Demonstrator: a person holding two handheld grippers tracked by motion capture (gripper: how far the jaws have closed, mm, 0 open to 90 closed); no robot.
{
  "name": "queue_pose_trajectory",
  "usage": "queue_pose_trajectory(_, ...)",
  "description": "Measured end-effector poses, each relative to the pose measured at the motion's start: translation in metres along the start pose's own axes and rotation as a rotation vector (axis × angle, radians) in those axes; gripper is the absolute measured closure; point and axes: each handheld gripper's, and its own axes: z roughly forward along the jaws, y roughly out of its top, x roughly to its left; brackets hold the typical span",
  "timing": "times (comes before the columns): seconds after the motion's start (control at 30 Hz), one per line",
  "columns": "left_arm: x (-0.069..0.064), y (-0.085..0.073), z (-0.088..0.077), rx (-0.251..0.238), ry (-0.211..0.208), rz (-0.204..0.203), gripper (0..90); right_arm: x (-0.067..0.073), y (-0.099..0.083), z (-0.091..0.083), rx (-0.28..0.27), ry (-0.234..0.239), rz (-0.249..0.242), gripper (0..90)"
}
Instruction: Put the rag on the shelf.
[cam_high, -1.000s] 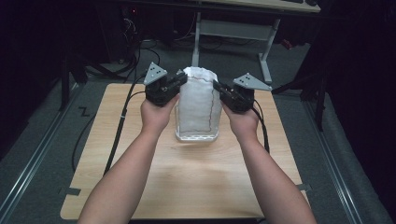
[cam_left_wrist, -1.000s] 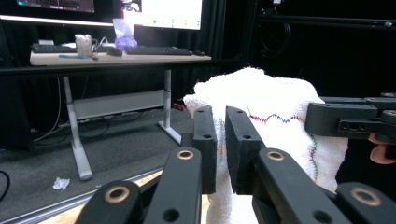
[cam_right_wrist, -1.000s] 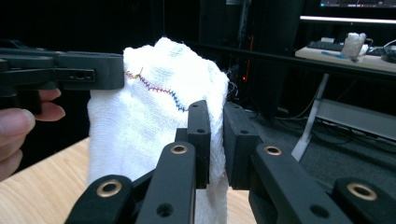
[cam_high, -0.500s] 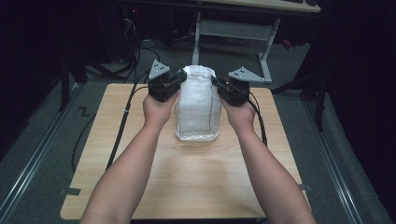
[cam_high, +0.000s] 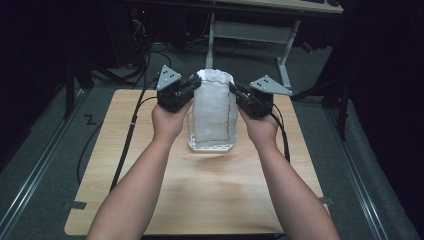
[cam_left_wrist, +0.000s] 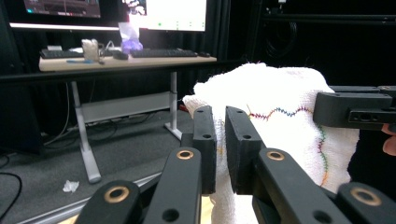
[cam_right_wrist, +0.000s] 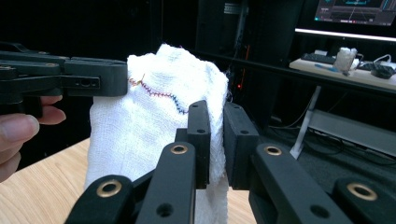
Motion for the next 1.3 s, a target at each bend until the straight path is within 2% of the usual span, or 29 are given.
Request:
queue_pose_trajectory(0.17,0.005,0.002,0.003,0.009,0.009,-0.002,83.3,0.0,0.002,0.004,-0.004,0.006,0.005,82.6)
queue_pose_trajectory(0.23,0.013,-0.003,0.01,0.03,0.016,-0.018,83.2,-0.004,0.0,0.015,0.021,0.003,0.005,82.6)
queue_pose_trajectory(0.27,0.013,-0.003,0.01,0.03,0.016,-0.018,83.2,-0.006,-0.002,0.019,0.03,0.007,0.009,82.6)
queue_pose_trajectory(0.3,0.018,-0.008,0.016,0.054,0.023,-0.01,83.1,-0.008,-0.003,0.024,0.04,0.01,0.015,82.6)
queue_pose_trajectory(0.4,0.025,-0.014,0.023,0.072,0.024,-0.024,83.1,-0.011,-0.007,0.033,0.061,0.005,0.001,82.5)
queue_pose_trajectory(0.67,0.028,-0.029,0.038,0.124,0.028,-0.028,82.8,-0.022,-0.02,0.048,0.126,-0.006,0.007,82.4)
queue_pose_trajectory(0.8,0.032,-0.037,0.044,0.165,0.024,-0.032,82.5,-0.025,-0.025,0.052,0.156,-0.006,0.008,81.8)
queue_pose_trajectory(1.13,0.039,-0.047,0.049,0.217,0.017,-0.052,82.4,-0.027,-0.033,0.062,0.204,-0.006,0.034,81.1)
queue_pose_trajectory(1.3,0.042,-0.052,0.049,0.245,0.026,-0.063,81.0,-0.031,-0.039,0.066,0.223,-0.016,0.057,76.0)
